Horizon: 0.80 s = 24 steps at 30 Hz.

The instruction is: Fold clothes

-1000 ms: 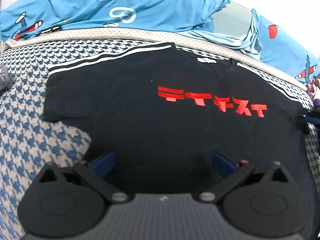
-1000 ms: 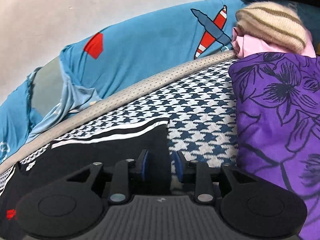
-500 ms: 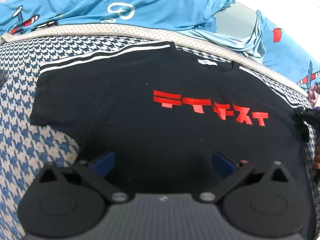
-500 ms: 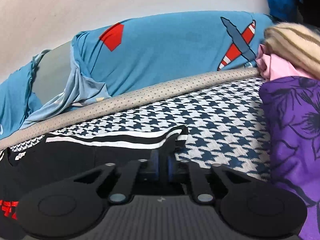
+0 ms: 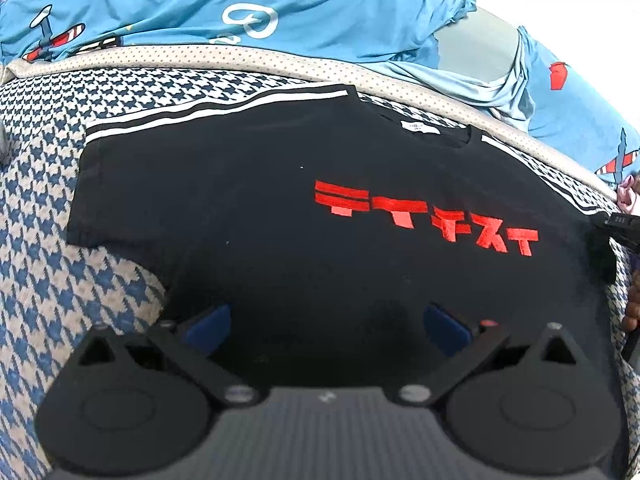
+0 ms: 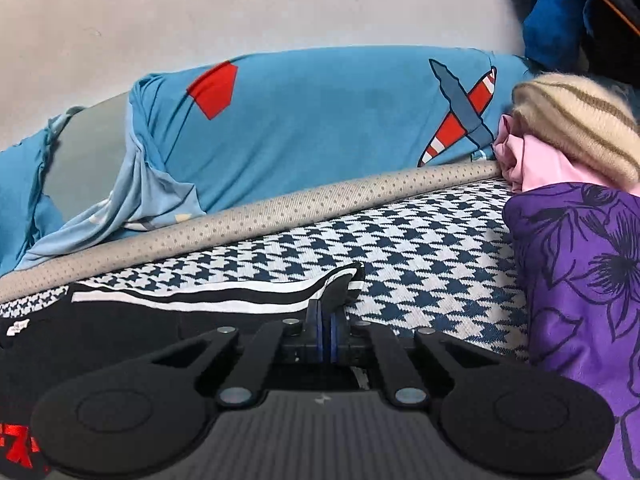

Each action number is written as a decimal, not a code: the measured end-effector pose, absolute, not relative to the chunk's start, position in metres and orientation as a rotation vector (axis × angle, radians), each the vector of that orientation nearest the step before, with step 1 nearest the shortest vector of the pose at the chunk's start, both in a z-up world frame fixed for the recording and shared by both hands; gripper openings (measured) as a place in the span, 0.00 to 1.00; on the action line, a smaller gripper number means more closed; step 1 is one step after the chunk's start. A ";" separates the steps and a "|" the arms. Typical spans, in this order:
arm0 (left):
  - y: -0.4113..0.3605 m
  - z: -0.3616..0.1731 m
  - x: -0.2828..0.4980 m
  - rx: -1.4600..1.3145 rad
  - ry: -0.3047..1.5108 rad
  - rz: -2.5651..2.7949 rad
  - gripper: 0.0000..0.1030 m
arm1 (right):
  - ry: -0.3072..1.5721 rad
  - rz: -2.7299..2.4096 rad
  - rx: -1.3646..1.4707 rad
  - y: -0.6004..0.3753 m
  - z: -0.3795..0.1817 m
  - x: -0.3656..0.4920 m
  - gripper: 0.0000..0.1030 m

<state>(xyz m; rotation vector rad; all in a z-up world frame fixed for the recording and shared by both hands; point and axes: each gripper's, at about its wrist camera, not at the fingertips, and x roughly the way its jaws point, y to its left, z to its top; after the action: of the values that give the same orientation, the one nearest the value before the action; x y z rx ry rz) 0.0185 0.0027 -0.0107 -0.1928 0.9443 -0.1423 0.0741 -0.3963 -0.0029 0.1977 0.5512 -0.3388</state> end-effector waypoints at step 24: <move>0.018 -0.009 0.010 -0.230 0.937 -0.137 1.00 | 0.453 -0.005 0.028 -0.283 0.033 0.067 0.05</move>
<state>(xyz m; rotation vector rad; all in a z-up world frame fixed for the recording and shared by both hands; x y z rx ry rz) 0.0103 0.0181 -0.0089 -0.2298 0.9374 -0.1367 0.0670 -0.2826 0.0327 0.0276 0.4534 -0.0054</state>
